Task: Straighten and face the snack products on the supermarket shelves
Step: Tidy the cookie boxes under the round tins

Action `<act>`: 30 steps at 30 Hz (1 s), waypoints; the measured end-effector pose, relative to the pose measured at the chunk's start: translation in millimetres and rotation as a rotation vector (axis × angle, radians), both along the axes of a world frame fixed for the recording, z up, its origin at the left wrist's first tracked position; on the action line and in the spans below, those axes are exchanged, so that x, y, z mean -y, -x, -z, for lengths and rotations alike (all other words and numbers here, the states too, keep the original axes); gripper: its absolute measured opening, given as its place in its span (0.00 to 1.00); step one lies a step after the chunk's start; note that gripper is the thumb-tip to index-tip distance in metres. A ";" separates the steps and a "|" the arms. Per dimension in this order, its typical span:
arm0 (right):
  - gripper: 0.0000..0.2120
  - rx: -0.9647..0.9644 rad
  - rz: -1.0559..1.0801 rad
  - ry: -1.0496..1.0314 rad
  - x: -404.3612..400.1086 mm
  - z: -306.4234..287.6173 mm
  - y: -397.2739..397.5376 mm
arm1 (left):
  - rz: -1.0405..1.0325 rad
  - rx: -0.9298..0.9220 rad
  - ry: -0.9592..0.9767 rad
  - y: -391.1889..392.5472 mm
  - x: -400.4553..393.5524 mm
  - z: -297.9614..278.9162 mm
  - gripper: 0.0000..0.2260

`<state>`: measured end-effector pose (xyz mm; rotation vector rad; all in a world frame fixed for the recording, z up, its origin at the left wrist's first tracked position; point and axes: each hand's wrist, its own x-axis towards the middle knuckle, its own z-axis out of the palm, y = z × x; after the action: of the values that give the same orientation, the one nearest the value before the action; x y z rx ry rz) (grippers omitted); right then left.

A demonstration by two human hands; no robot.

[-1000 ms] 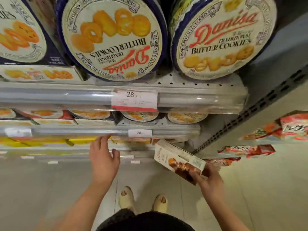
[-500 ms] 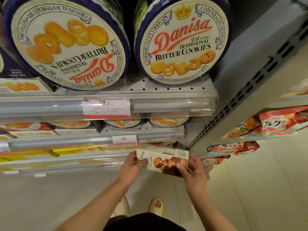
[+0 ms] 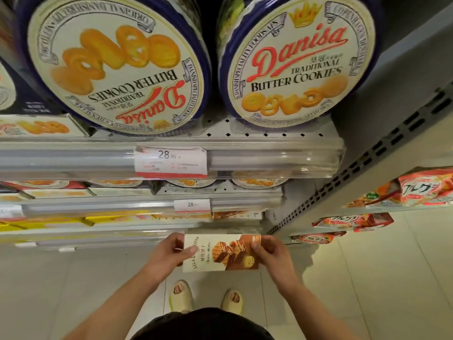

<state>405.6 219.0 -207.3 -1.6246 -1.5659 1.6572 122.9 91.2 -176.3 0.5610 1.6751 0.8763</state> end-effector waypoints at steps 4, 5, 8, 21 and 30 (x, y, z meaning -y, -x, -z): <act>0.11 0.242 -0.217 -0.254 -21.2 -6.1 21.1 | -0.080 -0.031 -0.010 21.1 25.4 -7.0 0.21; 0.13 0.342 -0.282 -0.323 -29.9 -6.6 28.8 | -0.096 -0.037 -0.009 27.1 32.9 -7.6 0.20; 0.24 0.681 -0.554 -0.502 -55.1 -11.2 54.9 | -0.130 -0.061 -0.005 42.3 56.2 -10.1 0.18; 0.16 1.057 -0.979 -0.423 -103.8 13.9 121.3 | -0.254 -0.052 0.018 60.6 120.5 -30.8 0.26; 0.16 1.024 -0.830 -0.293 -97.4 18.6 112.7 | -0.232 -0.052 0.004 71.0 109.8 -35.1 0.33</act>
<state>292.9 316.4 -225.9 -1.8780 -3.1146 0.6723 51.9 -18.6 -141.2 0.3945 1.8138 1.0312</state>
